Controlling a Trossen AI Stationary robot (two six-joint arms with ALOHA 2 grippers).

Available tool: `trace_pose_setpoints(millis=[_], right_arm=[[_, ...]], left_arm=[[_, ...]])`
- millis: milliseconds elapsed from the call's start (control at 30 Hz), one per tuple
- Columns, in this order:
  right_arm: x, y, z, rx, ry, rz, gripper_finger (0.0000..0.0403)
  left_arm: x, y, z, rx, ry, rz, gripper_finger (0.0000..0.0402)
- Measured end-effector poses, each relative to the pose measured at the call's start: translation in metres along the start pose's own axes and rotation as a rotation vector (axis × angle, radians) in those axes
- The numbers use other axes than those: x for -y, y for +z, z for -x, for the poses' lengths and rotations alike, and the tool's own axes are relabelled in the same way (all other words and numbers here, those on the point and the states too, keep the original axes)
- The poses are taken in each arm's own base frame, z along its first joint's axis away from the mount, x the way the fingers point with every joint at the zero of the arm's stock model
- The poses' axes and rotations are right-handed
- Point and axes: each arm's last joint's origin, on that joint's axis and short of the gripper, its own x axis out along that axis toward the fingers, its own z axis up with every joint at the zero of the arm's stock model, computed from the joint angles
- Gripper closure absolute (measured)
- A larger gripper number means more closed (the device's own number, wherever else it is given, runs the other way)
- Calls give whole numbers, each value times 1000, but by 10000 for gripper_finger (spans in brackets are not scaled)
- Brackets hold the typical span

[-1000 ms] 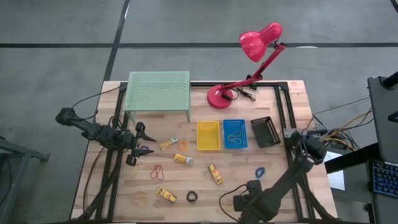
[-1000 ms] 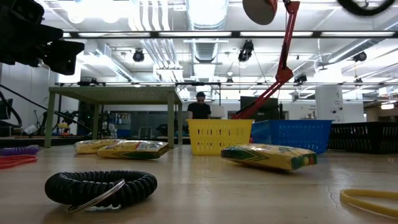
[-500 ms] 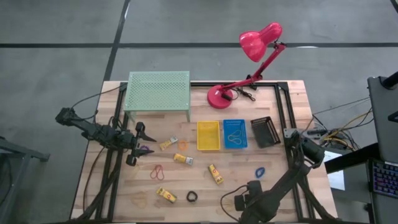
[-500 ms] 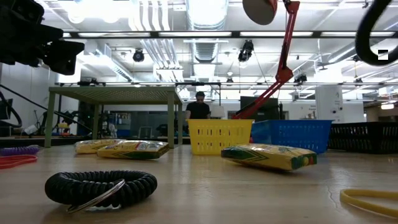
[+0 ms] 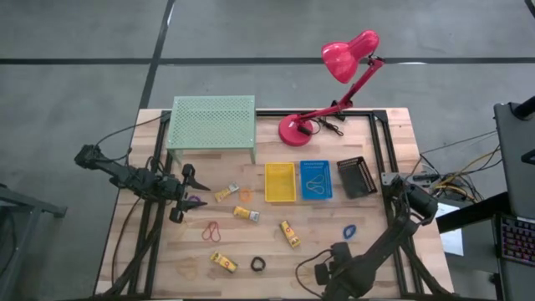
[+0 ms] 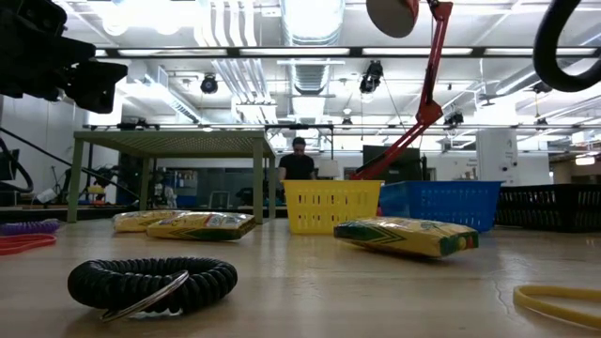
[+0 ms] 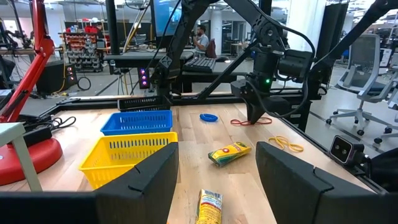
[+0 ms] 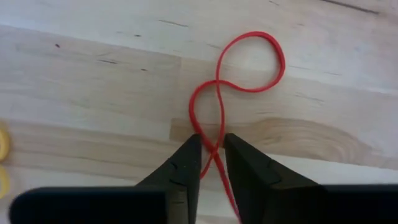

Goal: Pick & Place Office Desk Supplies
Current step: Put the right red rubber band into the blue basket

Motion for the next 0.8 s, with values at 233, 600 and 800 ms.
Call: trace_pose_setpoints(millis=[233, 600, 800], right_arm=[[0, 0, 0, -3, 2, 13, 392], [3, 4, 13, 1, 35, 20, 394], [10, 16, 39, 102, 134, 35, 394]], left_arm=[[0, 0, 0, 0, 0, 0, 183], [0, 0, 0, 0, 0, 0, 183], [0, 0, 0, 0, 0, 0, 183]])
